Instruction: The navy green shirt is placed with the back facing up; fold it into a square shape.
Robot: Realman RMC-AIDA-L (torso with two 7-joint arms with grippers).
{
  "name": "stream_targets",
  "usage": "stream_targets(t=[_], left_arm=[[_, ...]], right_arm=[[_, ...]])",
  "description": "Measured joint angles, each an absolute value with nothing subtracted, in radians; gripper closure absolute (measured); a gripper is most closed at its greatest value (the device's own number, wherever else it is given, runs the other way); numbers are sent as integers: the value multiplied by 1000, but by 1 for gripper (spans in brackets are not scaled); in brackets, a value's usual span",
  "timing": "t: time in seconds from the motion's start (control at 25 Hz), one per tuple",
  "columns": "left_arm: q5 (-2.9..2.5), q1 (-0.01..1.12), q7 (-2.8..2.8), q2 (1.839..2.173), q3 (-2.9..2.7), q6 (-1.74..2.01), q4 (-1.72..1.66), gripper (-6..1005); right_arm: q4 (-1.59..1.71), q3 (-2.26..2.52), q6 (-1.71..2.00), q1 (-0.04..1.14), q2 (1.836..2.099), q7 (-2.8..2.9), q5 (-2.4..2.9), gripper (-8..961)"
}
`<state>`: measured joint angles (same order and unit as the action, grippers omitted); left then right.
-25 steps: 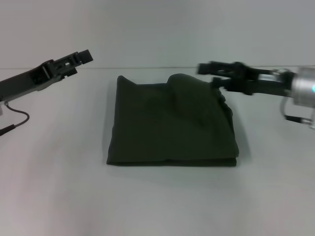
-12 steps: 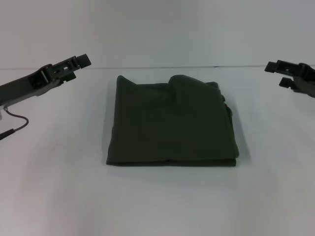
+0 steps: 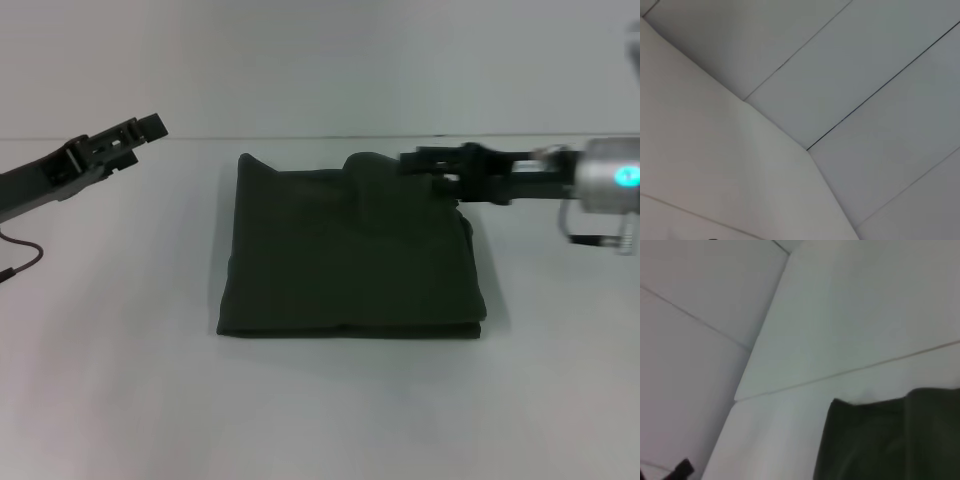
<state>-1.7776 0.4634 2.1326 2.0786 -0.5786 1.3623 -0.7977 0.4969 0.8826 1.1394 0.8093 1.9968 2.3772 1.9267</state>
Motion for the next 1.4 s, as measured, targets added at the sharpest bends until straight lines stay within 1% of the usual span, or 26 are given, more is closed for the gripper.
stream_targets(t=[0.12, 0.2, 0.28, 0.32, 0.36, 0.44, 0.48, 0.52, 0.6, 0.68, 0.72, 0.8, 0.92, 1.0, 1.12, 1.24, 1.28, 1.36, 1.4], left_arm=[[-1776, 463, 2132, 2079, -570, 1363, -798, 51], [-1776, 463, 2132, 2079, -567, 1363, -796, 51], [-1776, 463, 2132, 2079, -565, 1362, -796, 51], [-1776, 463, 2132, 2079, -564, 1360, -796, 51], [-1775, 463, 2132, 2080, -564, 1359, -796, 50], [-1775, 463, 2132, 2080, -563, 1354, -796, 50], [-1775, 464, 2131, 2080, -563, 1353, -796, 50], [-1775, 464, 2131, 2080, -563, 1352, -796, 50], [-1775, 464, 2131, 2079, -561, 1352, -796, 50], [-1775, 464, 2131, 2079, -556, 1350, -796, 50], [-1775, 464, 2131, 2079, -554, 1347, -796, 51], [-1775, 465, 2131, 2078, -554, 1343, -796, 51], [-1778, 465, 2133, 2078, -555, 1345, -796, 51], [-1785, 461, 2138, 2077, -558, 1358, -796, 51], [-1835, 454, 2176, 2075, -559, 1402, -797, 51], [-2012, 466, 2329, 2065, -563, 1479, -797, 50], [-2054, 469, 2369, 2064, -563, 1499, -796, 50], [-2124, 470, 2443, 2071, -564, 1536, -790, 50], [-2134, 465, 2465, 2083, -564, 1540, -785, 50]], right_arm=[[486, 908, 1052, 842, 2047, 2366, 1953, 96], [477, 938, 957, 850, 2074, 2360, 1960, 97], [456, 990, 844, 857, 2087, 2367, 1973, 97], [441, 1014, 798, 862, 2088, 2377, 1983, 97], [429, 1034, 755, 866, 2089, 2389, 1995, 97], [420, 1047, 677, 857, 2076, 2434, 2042, 97], [420, 1047, 677, 857, 2076, 2434, 2042, 97], [421, 1043, 665, 848, 2066, 2455, 2059, 97], [424, 1035, 665, 828, 2036, 2496, 2079, 97], [472, 1022, 731, 785, 2005, 2529, 2076, 96], [520, 1009, 781, 755, 1995, 2535, 2066, 96], [662, 968, 889, 682, 1993, 2523, 2026, 96], [868, 883, 1090, 576, 2013, 2412, 1880, 96], [903, 815, 1225, 542, 2014, 2321, 1766, 96], [834, 690, 1475, 501, 2004, 2193, 1615, 96], [740, 600, 1629, 465, 1997, 2111, 1571, 97], [722, 585, 1648, 452, 1998, 2096, 1571, 97], [694, 568, 1661, 427, 2004, 2072, 1570, 97], [683, 564, 1658, 420, 2006, 2062, 1570, 97]])
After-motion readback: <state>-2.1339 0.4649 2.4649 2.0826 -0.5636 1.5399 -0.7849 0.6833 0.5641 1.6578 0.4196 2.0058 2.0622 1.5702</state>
